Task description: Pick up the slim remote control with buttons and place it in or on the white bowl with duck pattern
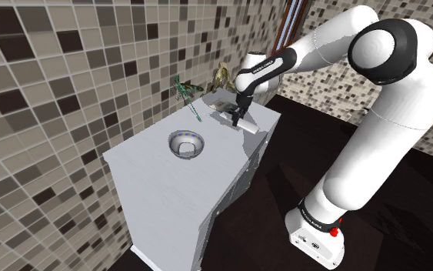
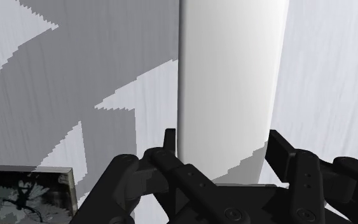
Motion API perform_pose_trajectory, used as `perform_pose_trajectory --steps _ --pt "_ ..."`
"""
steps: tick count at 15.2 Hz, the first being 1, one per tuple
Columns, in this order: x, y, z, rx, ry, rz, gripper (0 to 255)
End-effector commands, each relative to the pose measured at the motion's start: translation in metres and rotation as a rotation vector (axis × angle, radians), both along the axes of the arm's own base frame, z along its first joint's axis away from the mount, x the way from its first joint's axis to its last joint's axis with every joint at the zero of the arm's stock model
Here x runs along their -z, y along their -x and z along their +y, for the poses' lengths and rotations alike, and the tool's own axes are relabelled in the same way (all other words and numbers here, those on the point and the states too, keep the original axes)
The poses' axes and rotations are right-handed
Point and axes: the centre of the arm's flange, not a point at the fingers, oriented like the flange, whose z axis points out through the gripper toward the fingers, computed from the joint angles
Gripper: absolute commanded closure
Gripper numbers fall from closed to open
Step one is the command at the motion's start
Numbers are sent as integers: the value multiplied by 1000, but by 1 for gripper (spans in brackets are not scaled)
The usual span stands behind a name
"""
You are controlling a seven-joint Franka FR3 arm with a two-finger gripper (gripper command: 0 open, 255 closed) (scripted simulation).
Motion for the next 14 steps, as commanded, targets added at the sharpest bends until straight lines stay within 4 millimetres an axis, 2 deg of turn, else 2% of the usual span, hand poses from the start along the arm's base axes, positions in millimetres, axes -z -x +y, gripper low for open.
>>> perform_pose_trajectory --steps 1,14 --pt "-4 -5 19 0 0 0 255" --pt "-6 -58 183 0 0 0 255"
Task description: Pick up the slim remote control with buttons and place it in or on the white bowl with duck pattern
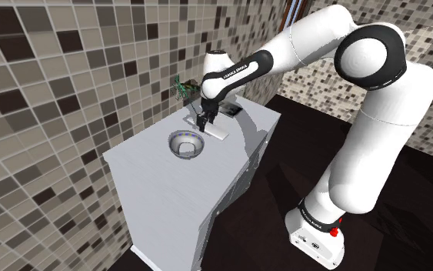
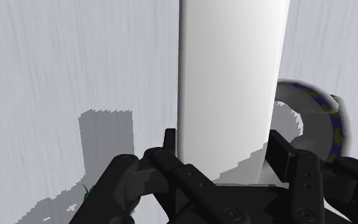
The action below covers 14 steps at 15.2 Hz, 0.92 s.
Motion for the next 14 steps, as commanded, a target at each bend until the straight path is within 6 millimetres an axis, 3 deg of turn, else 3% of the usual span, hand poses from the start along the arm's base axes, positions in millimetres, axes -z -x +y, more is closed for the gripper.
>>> perform_pose_trajectory --steps 1,6,14 --pt "-3 -9 23 2 0 0 255" --pt "-4 -29 86 2 0 0 255" --pt "33 -30 89 2 0 0 255"
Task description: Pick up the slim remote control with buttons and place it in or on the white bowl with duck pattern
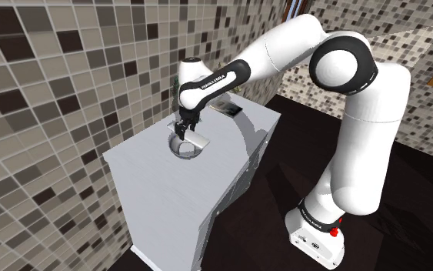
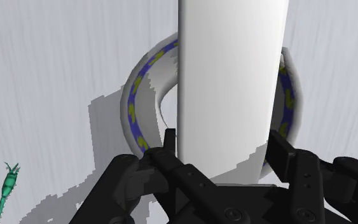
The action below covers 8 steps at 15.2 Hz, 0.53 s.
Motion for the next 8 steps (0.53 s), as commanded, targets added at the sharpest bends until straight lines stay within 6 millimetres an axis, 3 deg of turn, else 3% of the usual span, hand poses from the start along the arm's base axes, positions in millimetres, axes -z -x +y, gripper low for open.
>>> perform_pose_trajectory --steps 1,6,8 --pt "11 0 0 0 0 -1 255" --pt "41 0 0 0 0 -1 255" --pt "41 0 0 0 0 -1 255"
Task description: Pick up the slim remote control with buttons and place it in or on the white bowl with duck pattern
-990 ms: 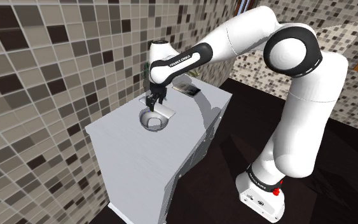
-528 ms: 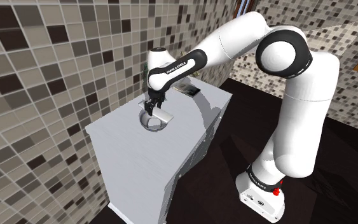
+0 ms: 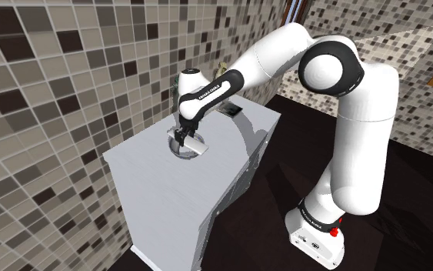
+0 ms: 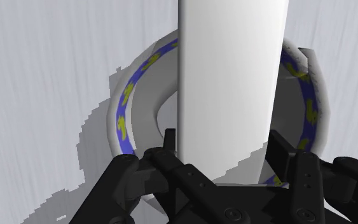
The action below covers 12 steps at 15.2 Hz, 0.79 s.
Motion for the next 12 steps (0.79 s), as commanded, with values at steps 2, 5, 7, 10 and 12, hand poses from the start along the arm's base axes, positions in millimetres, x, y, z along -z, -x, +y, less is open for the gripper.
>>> perform_pose_trajectory --steps 2,5,7,10,12 --pt "2 0 0 0 0 -1 255" --pt "2 0 0 0 0 -1 255" --pt "2 0 0 0 0 -1 0" --pt "2 0 0 0 0 -1 0" --pt "2 0 0 0 0 -1 0"
